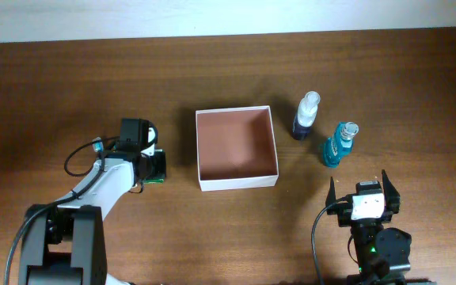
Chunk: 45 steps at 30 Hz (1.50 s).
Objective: Pack container
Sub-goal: 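Lower the left gripper and close it on the soap packet, then lift the soap packet and carry it right over the pink box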
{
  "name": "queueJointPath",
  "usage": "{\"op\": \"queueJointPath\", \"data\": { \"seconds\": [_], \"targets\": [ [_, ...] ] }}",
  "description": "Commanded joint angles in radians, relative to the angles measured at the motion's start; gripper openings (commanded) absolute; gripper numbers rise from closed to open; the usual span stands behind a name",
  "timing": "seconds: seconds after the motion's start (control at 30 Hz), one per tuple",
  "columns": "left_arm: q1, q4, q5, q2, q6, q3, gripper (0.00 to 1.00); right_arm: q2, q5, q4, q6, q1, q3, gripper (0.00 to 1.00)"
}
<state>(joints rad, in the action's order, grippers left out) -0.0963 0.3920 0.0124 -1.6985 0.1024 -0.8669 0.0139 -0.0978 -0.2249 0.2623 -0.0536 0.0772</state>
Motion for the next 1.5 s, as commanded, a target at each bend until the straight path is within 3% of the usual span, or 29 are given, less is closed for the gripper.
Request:
{"op": "queueJointPath", "data": {
  "seconds": [0.0, 0.43, 0.63, 1.13, 1.47],
  "targets": [
    [-0.002, 0.0, 0.014, -0.052, 0.002, -0.011, 0.52, -0.01, -0.019, 0.001, -0.001, 0.002, -0.008, 0.98],
    [-0.002, -0.016, 0.014, -0.059, 0.002, -0.011, 0.5, -0.011, -0.019, 0.001, -0.001, 0.002, -0.008, 0.98],
    [-0.002, 0.009, 0.014, -0.042, 0.002, -0.043, 0.33, -0.01, -0.019, 0.001, -0.001, 0.002, -0.008, 0.98],
    [-0.009, 0.156, -0.032, 0.315, 0.033, -0.179, 0.29, -0.01, -0.019, 0.001, -0.001, 0.002, -0.008, 0.98],
    [-0.183, 0.143, -0.046, 0.442, 0.188, -0.18, 0.25, -0.011, -0.019, 0.001, -0.001, 0.002, -0.008, 0.98]
  ]
}}
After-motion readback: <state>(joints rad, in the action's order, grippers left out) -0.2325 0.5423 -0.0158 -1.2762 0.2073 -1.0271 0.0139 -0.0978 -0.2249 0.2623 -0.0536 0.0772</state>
